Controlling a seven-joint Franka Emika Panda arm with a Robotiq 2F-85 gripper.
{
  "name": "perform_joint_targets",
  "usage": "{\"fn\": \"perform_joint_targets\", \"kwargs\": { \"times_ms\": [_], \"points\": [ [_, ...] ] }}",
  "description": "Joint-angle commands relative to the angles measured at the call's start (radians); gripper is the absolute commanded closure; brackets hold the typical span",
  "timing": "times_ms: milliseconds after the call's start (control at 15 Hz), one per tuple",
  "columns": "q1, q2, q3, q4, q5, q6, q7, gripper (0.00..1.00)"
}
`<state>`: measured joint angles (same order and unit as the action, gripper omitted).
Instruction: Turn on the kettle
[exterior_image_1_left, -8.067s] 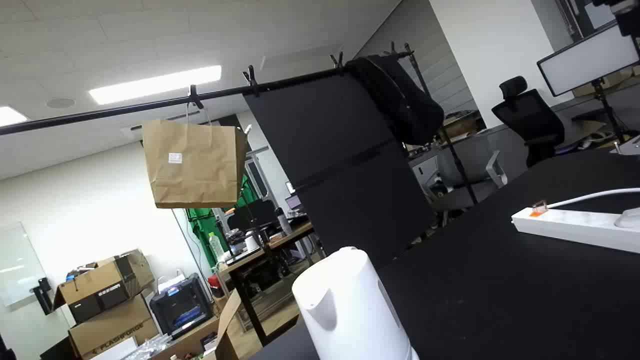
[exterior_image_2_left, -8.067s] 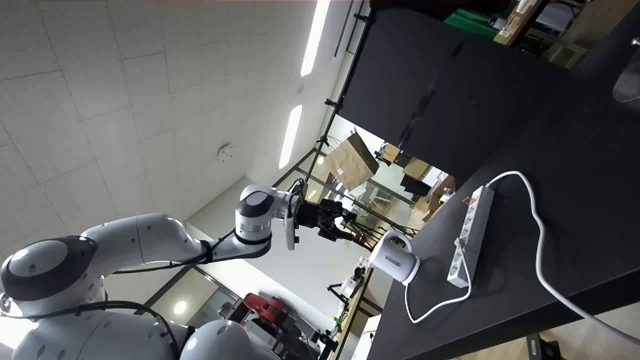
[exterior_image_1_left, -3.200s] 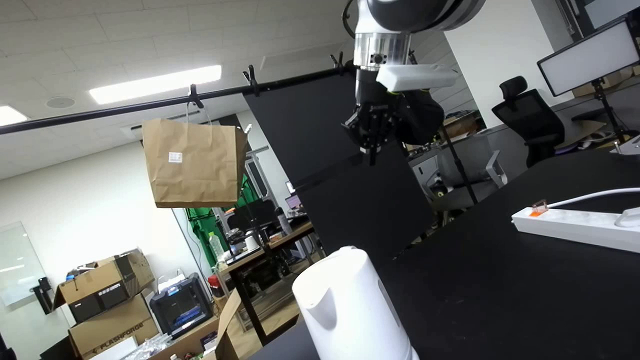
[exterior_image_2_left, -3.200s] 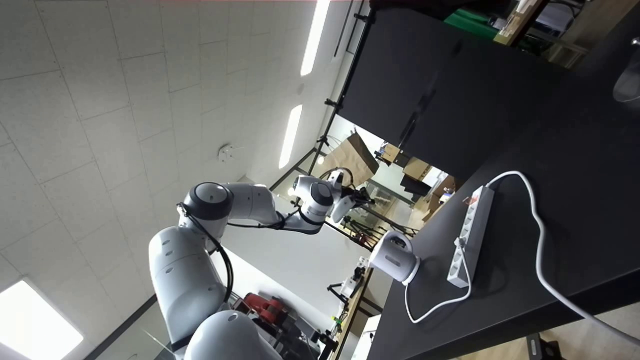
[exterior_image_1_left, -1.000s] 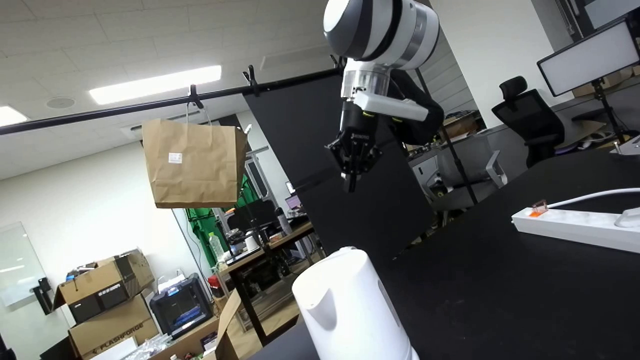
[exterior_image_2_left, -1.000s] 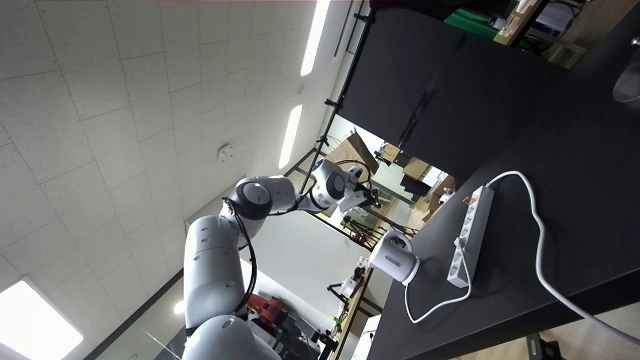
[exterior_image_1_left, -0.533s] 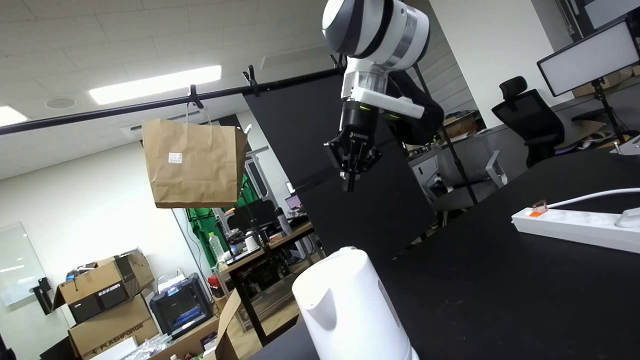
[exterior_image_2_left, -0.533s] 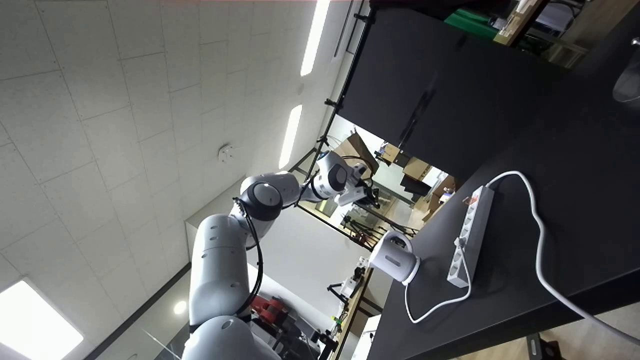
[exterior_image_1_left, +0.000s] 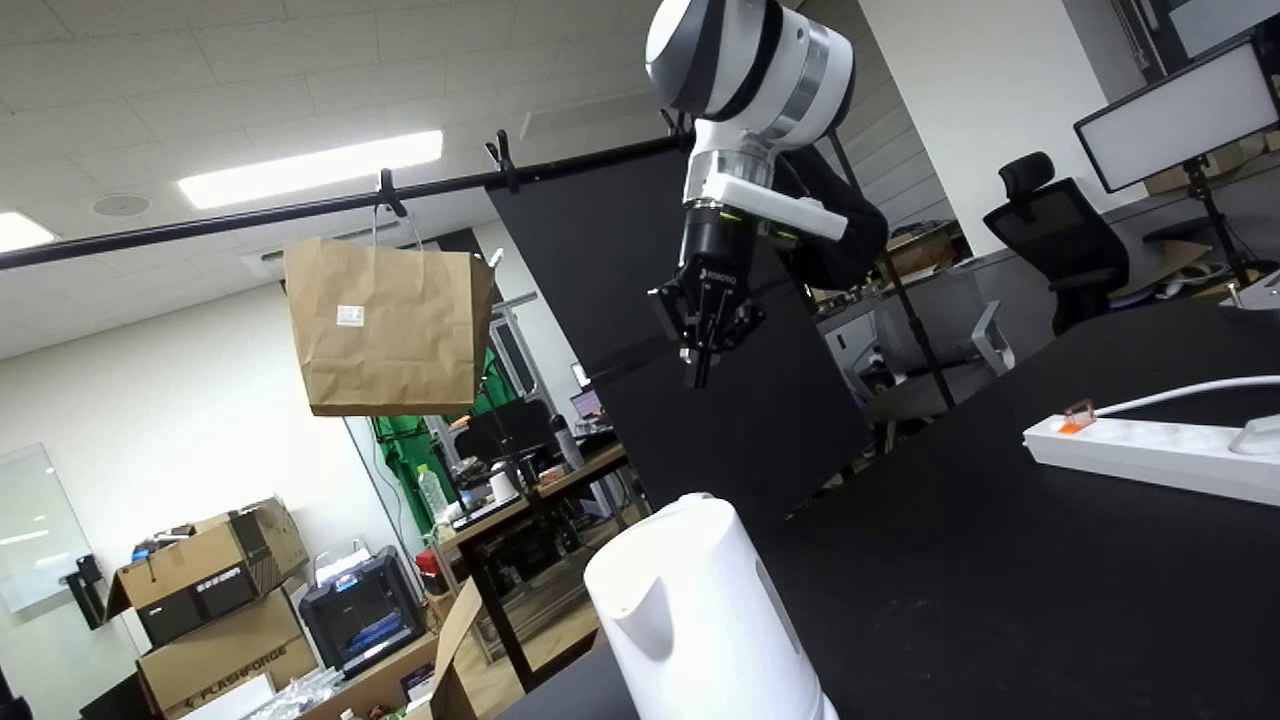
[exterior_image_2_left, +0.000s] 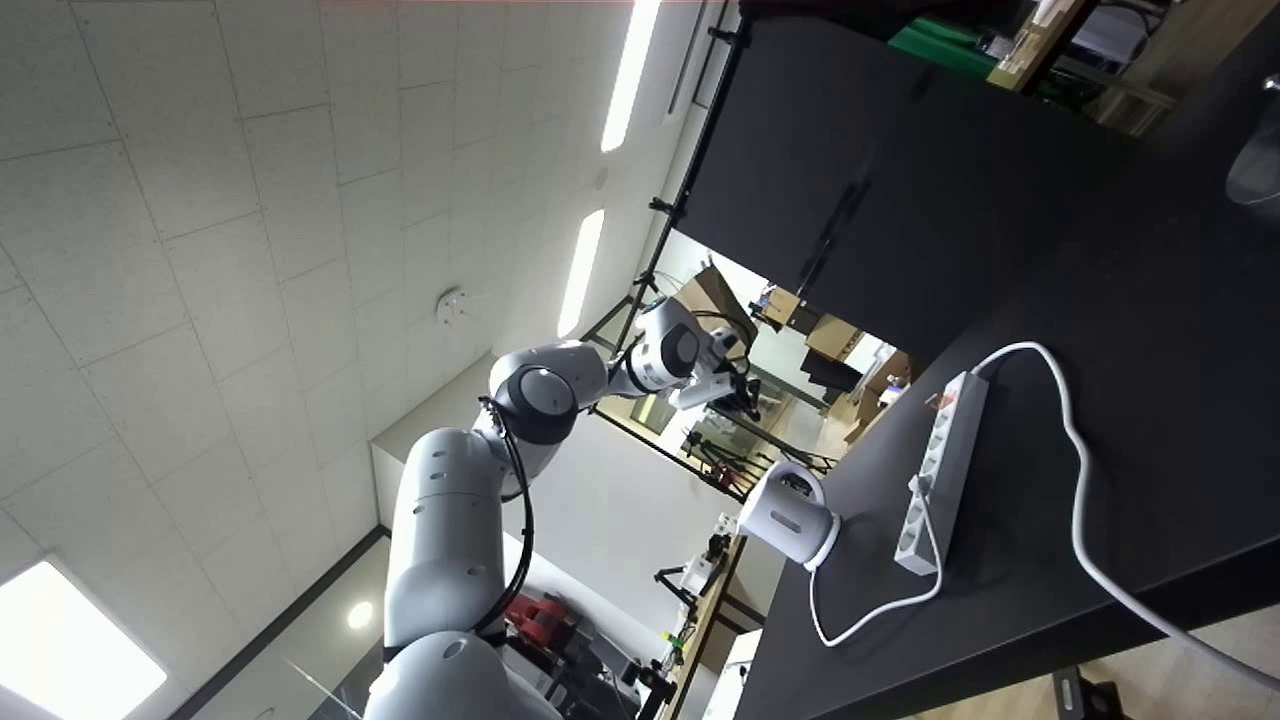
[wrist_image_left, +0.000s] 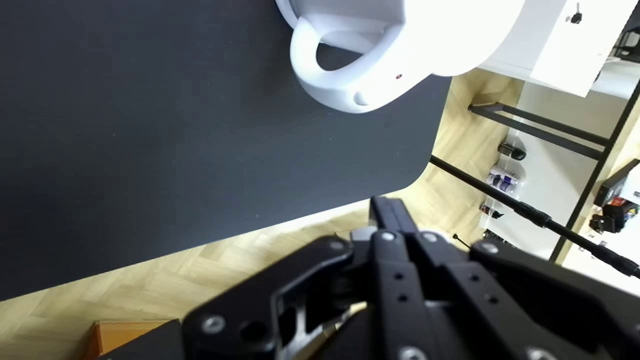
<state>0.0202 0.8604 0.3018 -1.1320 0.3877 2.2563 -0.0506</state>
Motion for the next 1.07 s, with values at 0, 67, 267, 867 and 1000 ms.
{"fn": "perform_joint_targets", "kwargs": {
  "times_ms": [0,67,267,867,1000],
  "points": [
    [0.012,0.000,-0.015,0.005,0.012,-0.005,-0.003,0.99],
    [0.013,0.000,-0.016,0.005,0.012,-0.004,-0.003,0.99],
    [0.014,0.001,-0.016,0.005,0.011,-0.004,-0.003,0.99],
    [0.025,0.031,-0.014,0.023,0.014,-0.010,-0.005,1.00],
    [0.027,0.044,-0.010,0.030,0.021,-0.021,0.000,1.00]
  ]
}}
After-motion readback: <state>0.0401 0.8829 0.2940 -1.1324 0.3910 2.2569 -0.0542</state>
